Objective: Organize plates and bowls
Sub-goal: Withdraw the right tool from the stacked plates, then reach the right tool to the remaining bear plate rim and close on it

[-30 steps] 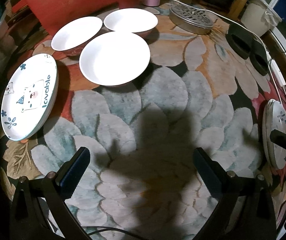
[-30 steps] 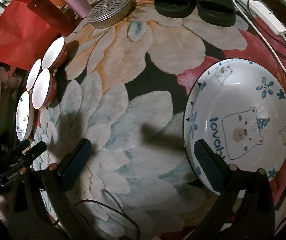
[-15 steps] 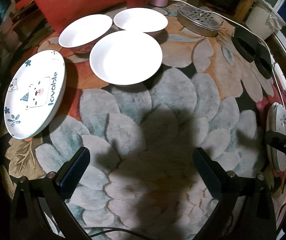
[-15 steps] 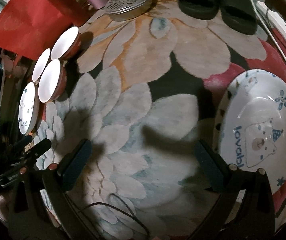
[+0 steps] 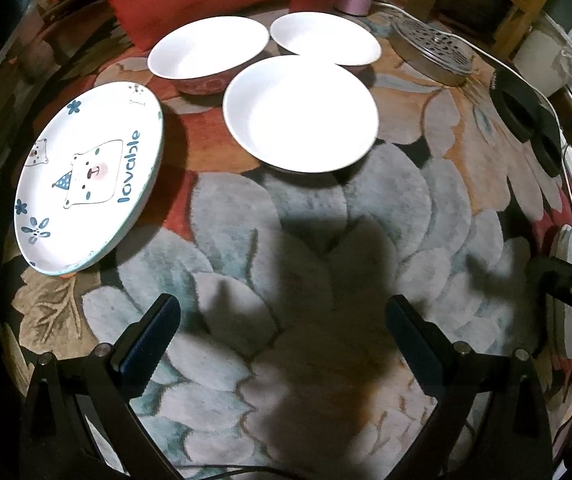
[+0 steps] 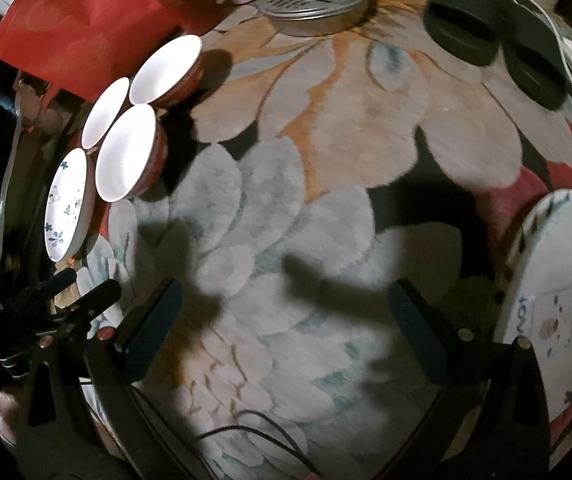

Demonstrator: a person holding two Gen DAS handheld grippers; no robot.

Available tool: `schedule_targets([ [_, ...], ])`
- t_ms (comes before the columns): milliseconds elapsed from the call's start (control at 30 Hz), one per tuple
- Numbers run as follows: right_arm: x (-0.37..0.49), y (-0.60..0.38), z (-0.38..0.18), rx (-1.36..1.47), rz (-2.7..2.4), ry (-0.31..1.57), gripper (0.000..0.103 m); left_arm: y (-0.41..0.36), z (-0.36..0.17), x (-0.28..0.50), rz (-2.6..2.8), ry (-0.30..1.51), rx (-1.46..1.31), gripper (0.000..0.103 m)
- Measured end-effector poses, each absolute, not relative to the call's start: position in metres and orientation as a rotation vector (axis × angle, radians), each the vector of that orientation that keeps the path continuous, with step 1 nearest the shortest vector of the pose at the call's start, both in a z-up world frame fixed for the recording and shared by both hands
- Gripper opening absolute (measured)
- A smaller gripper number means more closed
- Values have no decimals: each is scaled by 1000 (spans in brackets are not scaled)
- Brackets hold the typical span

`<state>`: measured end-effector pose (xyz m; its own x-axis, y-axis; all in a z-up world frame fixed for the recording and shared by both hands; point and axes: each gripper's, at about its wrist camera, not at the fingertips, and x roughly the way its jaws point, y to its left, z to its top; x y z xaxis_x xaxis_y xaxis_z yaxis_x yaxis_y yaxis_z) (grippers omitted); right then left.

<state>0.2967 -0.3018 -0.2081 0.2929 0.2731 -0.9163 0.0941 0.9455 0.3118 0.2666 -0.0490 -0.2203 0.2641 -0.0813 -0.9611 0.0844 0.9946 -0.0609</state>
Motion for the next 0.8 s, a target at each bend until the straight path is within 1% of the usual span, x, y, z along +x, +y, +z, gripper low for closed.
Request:
schedule_targets([
  [400, 331, -264, -213, 288, 198, 1304, 103, -23, -218, 292, -87, 1282, -53, 102],
  [800, 381, -239, -209, 365, 251, 1280, 102, 1, -206, 333, -113, 1213, -163, 101],
])
